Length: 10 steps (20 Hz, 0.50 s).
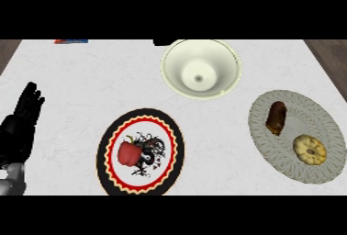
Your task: Pick the squash from the placemat and place it in the bowl
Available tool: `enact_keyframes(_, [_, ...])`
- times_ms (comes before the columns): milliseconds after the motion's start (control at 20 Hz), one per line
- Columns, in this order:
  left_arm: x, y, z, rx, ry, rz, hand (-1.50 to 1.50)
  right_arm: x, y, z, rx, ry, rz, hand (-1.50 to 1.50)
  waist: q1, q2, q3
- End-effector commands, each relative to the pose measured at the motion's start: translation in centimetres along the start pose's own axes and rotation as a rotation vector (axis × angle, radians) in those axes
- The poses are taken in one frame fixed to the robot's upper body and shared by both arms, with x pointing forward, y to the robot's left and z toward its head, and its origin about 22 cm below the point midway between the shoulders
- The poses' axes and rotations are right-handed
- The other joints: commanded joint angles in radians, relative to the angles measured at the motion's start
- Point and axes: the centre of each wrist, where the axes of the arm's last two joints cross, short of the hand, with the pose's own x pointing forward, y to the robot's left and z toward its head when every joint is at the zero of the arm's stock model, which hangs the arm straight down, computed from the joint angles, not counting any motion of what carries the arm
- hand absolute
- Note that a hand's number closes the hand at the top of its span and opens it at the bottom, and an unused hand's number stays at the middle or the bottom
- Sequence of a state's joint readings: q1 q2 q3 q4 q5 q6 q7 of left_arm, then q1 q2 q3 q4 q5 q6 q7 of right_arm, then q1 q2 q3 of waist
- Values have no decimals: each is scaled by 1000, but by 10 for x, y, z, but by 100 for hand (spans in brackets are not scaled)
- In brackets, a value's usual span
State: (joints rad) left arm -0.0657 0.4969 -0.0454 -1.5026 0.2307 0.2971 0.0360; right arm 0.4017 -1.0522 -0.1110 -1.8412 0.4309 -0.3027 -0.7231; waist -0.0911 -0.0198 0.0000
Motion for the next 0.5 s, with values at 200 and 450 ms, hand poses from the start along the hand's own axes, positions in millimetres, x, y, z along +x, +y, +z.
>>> enact_keyframes(200, [13,-9,-4,-64,-19,13,0,62,-37,-9,33,39,115,-150,58,14,-3])
enact_keyframes(450, [14,-15,-4,-77,-12,8,0,73,-61,-23,262,130,272,-150,72,18,-4])
